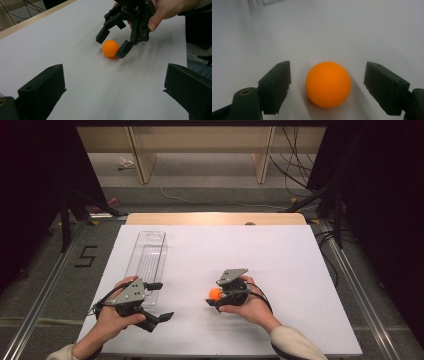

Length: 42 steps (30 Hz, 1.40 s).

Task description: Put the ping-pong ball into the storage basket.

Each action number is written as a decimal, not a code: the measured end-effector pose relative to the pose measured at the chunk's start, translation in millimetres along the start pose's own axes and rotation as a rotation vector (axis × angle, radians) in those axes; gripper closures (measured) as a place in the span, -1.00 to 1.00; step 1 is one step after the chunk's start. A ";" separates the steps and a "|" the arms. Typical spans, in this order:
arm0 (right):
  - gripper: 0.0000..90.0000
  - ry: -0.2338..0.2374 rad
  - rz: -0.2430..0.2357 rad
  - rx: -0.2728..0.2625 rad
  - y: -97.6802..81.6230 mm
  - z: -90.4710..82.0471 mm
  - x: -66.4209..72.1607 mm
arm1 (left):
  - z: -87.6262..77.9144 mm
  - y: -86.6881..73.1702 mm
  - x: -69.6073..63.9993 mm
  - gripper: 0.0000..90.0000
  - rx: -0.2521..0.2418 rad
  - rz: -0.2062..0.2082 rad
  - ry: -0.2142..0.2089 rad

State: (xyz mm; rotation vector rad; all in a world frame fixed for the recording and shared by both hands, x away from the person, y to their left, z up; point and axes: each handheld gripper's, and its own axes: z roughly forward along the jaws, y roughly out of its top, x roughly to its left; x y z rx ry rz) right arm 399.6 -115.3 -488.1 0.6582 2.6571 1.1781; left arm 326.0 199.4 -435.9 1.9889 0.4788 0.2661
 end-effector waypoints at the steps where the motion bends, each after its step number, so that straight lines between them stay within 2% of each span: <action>1: -0.46 0.003 0.002 0.003 0.0 0.5 0.0 | 0.0 0.0 -0.1 -0.93 0.000 -0.001 0.000; 14: -0.21 0.010 0.001 0.028 -0.8 5.0 -0.4 | 0.0 0.0 -0.1 -0.94 0.000 0.000 -0.002; 38: 0.13 0.013 -0.005 0.046 -1.1 6.7 -1.0 | 0.0 0.1 -0.2 -0.93 0.000 0.001 -0.003; 42: 0.14 0.008 -0.006 0.047 -0.8 6.2 -1.1 | 0.0 0.1 -0.2 -0.93 0.000 0.001 -0.003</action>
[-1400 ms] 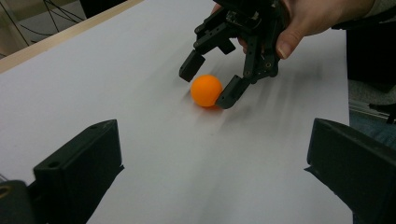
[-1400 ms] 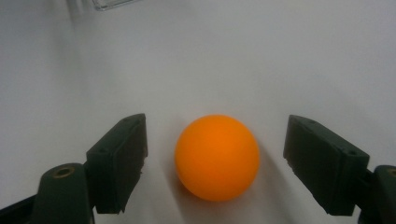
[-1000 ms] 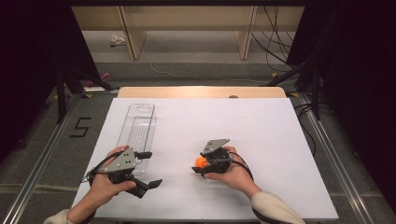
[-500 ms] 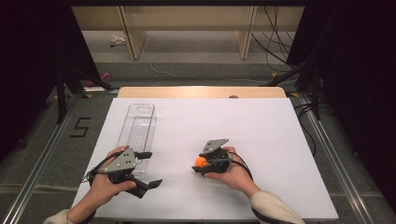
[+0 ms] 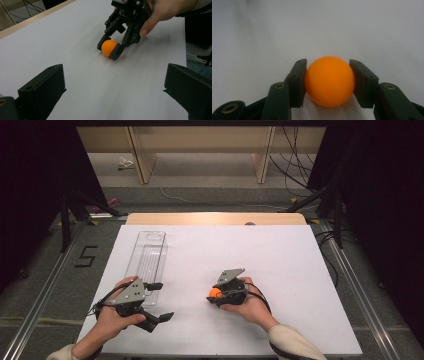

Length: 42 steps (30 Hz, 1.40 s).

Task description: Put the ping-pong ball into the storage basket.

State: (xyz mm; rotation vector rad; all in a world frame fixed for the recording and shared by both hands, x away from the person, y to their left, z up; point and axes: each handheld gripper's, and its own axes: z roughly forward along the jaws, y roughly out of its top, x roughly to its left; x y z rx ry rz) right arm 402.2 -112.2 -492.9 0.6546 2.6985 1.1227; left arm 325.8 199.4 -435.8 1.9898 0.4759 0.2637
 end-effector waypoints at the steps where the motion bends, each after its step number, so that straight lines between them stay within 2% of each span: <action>1: 0.14 -0.001 -0.001 0.000 0.0 0.0 -0.1 | 0.0 0.0 0.0 -0.93 0.000 0.000 0.000; 42: 0.15 -0.029 0.002 -0.115 15.8 -20.1 1.3 | -0.4 0.1 -0.2 -0.93 -0.003 0.000 -0.002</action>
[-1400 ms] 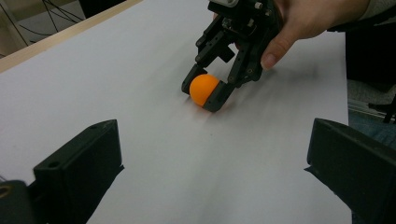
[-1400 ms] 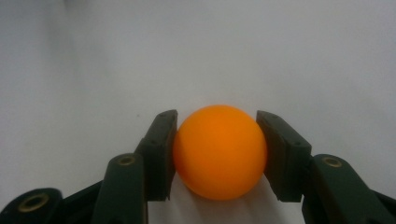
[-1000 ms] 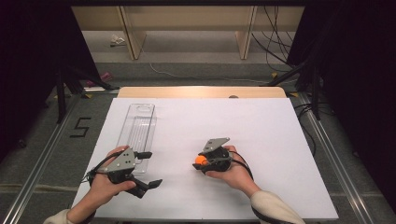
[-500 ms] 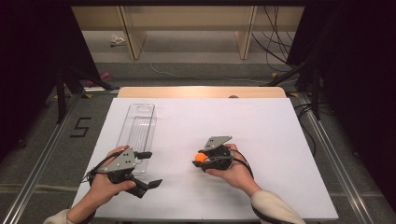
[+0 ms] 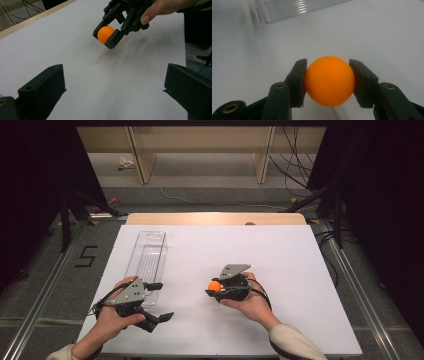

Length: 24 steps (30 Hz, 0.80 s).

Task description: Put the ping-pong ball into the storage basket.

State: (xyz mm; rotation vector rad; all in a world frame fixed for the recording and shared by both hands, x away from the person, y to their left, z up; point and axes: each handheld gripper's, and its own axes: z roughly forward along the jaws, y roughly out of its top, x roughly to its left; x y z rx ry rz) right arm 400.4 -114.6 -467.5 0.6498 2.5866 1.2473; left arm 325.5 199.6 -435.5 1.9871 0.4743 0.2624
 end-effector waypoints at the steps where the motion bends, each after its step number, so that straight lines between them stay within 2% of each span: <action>1: 0.15 -0.002 -0.002 -0.003 0.7 -0.5 0.2 | 0.0 0.0 -0.1 -0.93 -0.001 -0.001 0.000; 24: 0.15 -0.018 -0.011 -0.068 14.4 -11.1 1.6 | 0.3 0.1 -0.5 -0.93 0.001 0.002 -0.002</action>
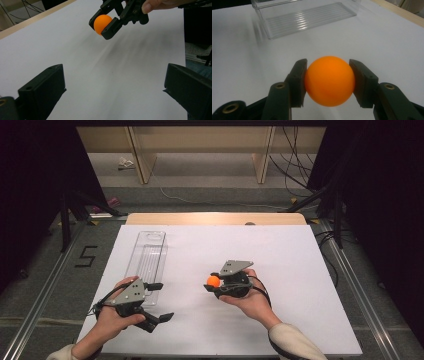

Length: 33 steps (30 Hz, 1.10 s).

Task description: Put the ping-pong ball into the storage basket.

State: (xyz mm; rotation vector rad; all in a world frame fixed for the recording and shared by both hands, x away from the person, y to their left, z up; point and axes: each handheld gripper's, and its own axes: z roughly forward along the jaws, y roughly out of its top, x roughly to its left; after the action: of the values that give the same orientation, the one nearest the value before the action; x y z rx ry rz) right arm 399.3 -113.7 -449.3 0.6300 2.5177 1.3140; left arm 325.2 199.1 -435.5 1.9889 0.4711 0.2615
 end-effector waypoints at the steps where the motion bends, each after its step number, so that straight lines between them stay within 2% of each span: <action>1: 0.15 -0.002 0.000 -0.003 0.6 -0.4 -0.1 | 0.0 0.0 0.0 -0.93 0.000 0.001 0.000; 13: 0.15 -0.008 -0.003 -0.029 5.7 -2.8 -0.7 | 0.0 0.0 -0.1 -0.93 0.000 0.001 0.000; 22: 0.15 -0.004 0.014 -0.055 10.6 -5.6 -1.1 | 0.1 0.0 -0.2 -0.93 0.001 0.002 -0.001; 33: 0.15 -0.005 0.005 -0.071 17.4 -3.5 0.0 | 0.2 0.0 -0.2 -0.93 0.003 0.005 0.000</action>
State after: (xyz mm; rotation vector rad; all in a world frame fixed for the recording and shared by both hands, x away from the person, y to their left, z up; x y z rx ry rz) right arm 402.6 -107.4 -433.0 0.6243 2.4548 1.3946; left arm 325.1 198.9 -435.6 1.9935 0.4669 0.2635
